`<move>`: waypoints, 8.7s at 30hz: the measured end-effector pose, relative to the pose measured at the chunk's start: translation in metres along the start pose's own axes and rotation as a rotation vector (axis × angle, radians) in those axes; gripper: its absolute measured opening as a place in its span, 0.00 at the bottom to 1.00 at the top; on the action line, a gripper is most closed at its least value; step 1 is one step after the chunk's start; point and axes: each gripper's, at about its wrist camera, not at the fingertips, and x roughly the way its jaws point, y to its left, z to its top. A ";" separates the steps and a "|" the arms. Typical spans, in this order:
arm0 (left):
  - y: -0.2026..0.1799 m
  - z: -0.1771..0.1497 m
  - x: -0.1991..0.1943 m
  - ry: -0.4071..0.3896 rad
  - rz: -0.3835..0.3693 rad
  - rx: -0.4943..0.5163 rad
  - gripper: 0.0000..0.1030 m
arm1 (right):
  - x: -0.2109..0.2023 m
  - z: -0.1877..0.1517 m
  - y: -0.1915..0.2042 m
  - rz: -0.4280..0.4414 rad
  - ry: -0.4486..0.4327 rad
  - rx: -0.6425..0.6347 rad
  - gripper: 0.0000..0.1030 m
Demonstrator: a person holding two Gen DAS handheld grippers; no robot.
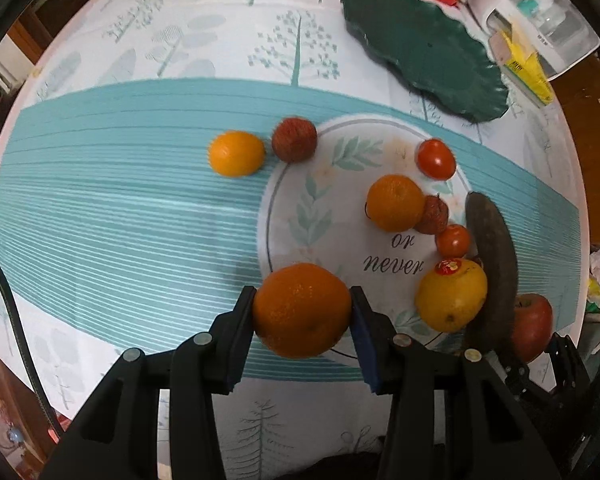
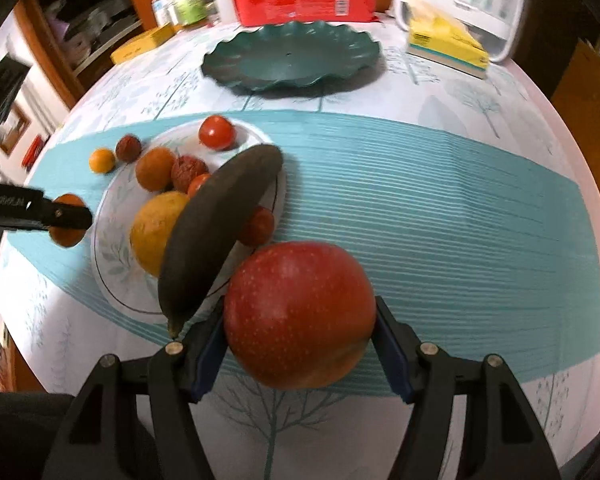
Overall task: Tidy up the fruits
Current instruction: 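Lift and carry the orange and apple with both tools over the green plate, then lower both fruits onto the green plate and open both tools, then move both tools back over the white fruit plate, then grasp the small orange with the left tool while the right tool grasps the dark cucumber, then lift and carry the small orange and cucumber with both tools to the green plate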
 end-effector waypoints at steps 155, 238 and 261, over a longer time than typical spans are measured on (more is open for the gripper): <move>0.033 0.053 -0.006 -0.129 -0.083 0.271 0.60 | -0.001 0.032 0.012 0.203 -0.051 0.528 0.72; -0.036 0.034 -0.083 -0.503 -0.046 0.183 0.33 | -0.033 0.093 -0.056 0.197 -0.165 0.258 0.32; -0.111 0.127 -0.089 -0.608 -0.054 0.135 0.33 | -0.025 0.231 -0.087 0.175 -0.338 -0.029 0.32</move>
